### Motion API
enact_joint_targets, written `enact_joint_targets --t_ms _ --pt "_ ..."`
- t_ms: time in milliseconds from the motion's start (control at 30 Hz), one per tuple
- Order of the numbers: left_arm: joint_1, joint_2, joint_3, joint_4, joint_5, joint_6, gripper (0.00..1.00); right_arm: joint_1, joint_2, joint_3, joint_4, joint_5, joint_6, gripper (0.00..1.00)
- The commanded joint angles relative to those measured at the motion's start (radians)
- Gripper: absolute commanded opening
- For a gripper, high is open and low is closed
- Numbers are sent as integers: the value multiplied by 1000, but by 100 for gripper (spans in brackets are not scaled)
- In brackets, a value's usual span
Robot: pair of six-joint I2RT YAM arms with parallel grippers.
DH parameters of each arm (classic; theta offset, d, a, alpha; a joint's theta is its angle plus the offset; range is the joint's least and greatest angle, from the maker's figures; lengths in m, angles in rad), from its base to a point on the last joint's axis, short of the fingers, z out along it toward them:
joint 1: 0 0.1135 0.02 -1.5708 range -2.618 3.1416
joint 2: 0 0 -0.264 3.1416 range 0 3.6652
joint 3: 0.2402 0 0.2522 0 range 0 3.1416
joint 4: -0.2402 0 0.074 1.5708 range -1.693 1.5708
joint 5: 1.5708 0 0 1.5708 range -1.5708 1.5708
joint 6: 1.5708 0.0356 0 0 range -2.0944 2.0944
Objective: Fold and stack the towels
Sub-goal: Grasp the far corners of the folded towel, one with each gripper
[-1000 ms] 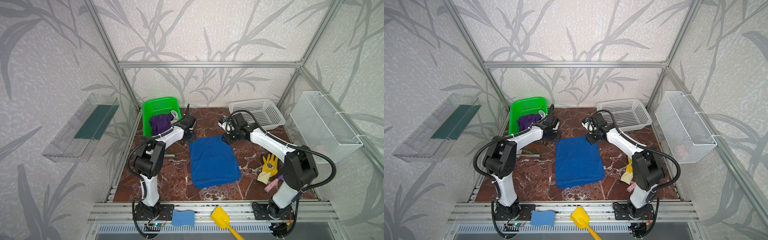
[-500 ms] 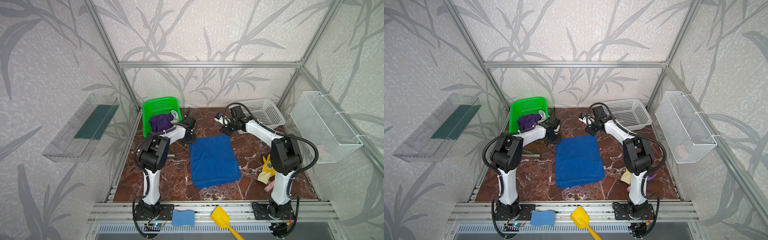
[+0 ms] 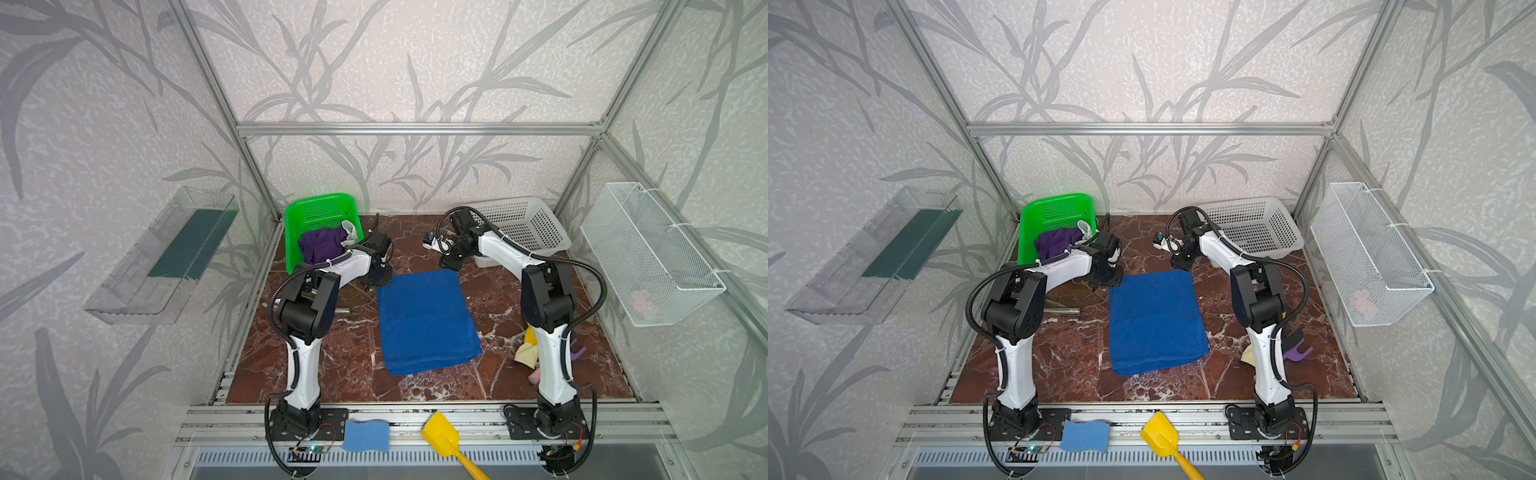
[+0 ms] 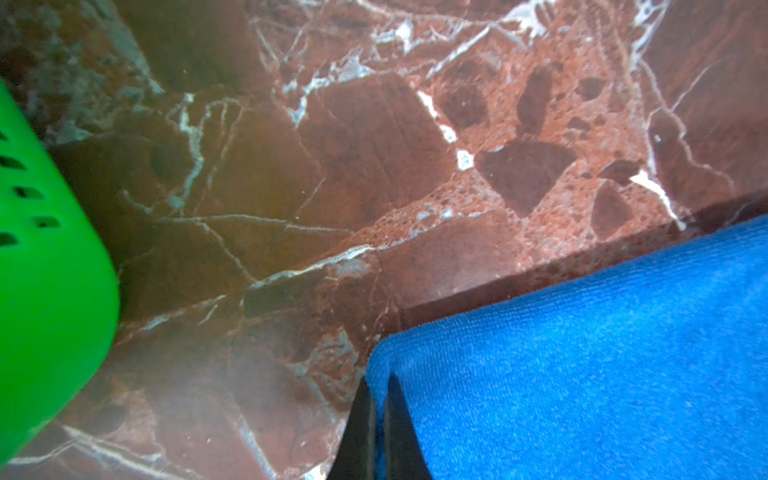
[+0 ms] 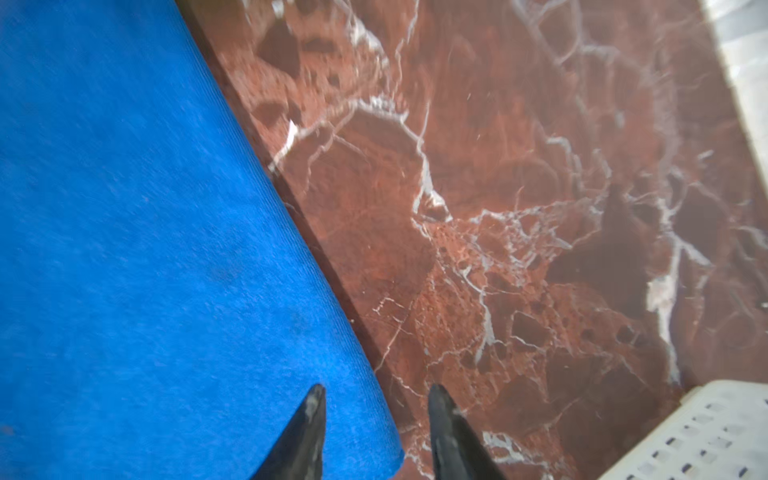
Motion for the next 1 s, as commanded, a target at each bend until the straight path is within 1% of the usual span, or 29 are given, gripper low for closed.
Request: enact_joint_targets --t_ms 0,167,367,633,833,967 --pt "8 27 -2 -59 -4 8 0 -6 52 85 -138 51 -74 42" --pt "8 11 -19 -62 -30 10 0 -15 108 157 -190 58 -115 41" --pt "7 -14 -31 -65 -44 20 0 -22 149 200 -255 65 -191 40" --pt "7 -33 -32 -73 -55 26 0 -14 213 281 -312 78 -222 38" --pt "7 -47 -31 -85 -71 37 0 4 263 342 -353 117 -238 36" --pt "7 -49 -32 -87 -76 45 0 7 285 375 -380 120 -243 32"
